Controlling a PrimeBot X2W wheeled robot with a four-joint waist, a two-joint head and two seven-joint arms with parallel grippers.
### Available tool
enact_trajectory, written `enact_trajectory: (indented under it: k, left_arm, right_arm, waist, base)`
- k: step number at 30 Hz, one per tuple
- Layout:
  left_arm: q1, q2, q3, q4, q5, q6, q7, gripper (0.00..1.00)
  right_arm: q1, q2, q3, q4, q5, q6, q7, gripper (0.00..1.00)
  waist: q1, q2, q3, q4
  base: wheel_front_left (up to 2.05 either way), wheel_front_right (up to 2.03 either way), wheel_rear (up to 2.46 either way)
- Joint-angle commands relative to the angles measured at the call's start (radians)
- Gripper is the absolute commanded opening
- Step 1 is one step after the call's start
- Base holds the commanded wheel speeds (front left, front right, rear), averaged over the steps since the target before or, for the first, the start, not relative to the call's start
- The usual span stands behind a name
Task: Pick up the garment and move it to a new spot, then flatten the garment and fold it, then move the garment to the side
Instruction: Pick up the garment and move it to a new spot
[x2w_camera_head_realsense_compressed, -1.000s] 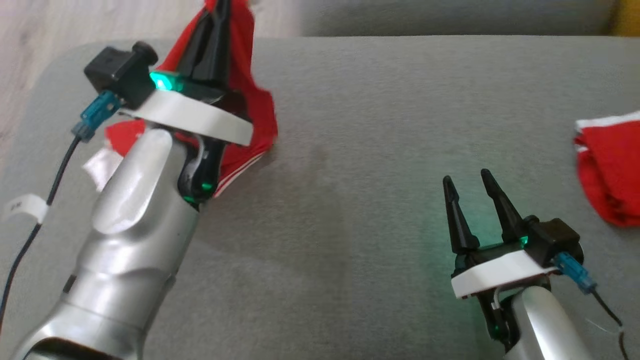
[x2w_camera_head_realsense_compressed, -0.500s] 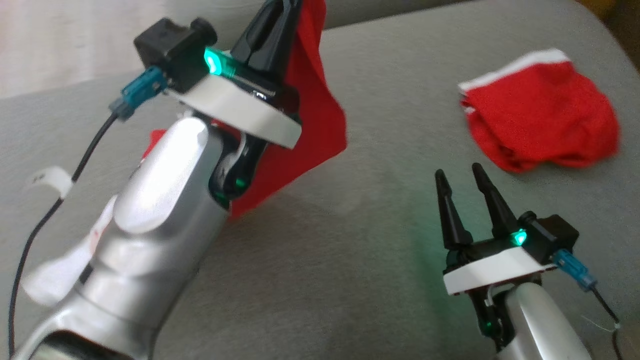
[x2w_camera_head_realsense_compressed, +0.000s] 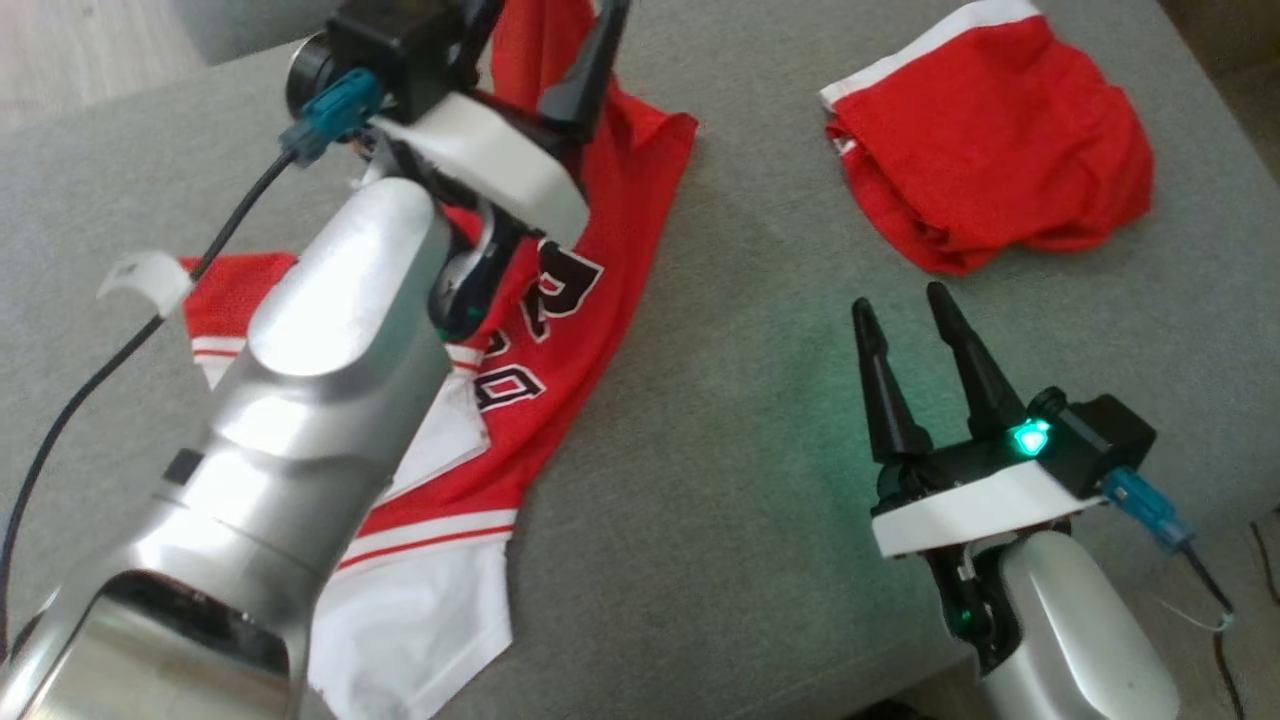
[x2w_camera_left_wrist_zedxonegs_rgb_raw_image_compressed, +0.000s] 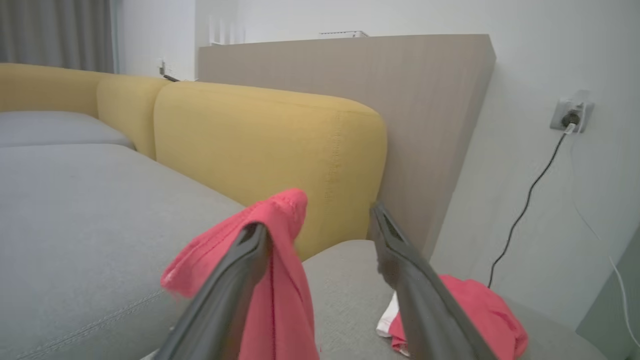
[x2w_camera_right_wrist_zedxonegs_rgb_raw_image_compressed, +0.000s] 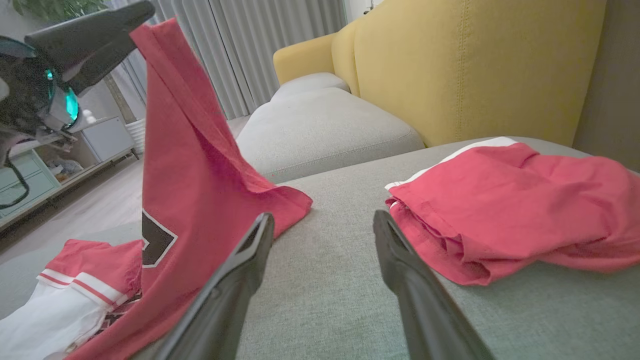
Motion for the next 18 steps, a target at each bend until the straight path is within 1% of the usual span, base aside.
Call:
enact_trajectory:
  k: [1,6,10,14,16,18]
  left_arm:
    - [-0.055,0.033,0.035,-0.018,-0.005,-0.002,-0.022,1.00]
    - [-0.045,0.062,0.052,0.027,-0.019,-0.004,-0.078,1.00]
    - [-0.008,0.066,0.041,0.044,-0.036,-0.006,-0.093,1.00]
    - [0.014,0.051,-0.021,0.040,-0.052,-0.007,-0.087,1.00]
    - [0.024,0.048,-0.076,0.022,-0.073,-0.007,-0.057,1.00]
    - [0.032,0.057,-0.130,-0.002,-0.101,-0.007,-0.030,1.00]
  right_arm:
    - [-0.030,-0.002,0.015,-0.038,0.003,-0.001,-0.011,1.00]
    - [-0.025,-0.002,-0.008,-0.028,-0.030,-0.001,-0.011,1.00]
    - [-0.009,-0.002,-0.041,-0.016,-0.060,-0.001,-0.011,1.00]
    - [-0.008,-0.002,-0.047,-0.001,-0.086,-0.001,-0.011,1.00]
    - [-0.014,-0.002,-0.049,0.004,-0.085,-0.001,-0.011,1.00]
    - [-0.019,-0.002,-0.045,0.006,-0.080,-0.001,-0.011,1.00]
  waist:
    - [-0.0004,0.0000,0.001,0.022]
    - [-0.0004,0.0000,-0.019,0.099]
    - [-0.0004,0.0000,-0.051,0.179]
    - [-0.0004,0.0000,-0.073,0.229]
    - [-0.0004,0.0000,-0.080,0.237]
    - [-0.0004,0.0000,-0.085,0.239]
  base:
    - [0.00,0.00,0.00]
    - [0.00,0.00,0.00]
    - [0.00,0.00,0.00]
    - [0.00,0.00,0.00]
    - [0.00,0.00,0.00]
    - [0.00,0.00,0.00]
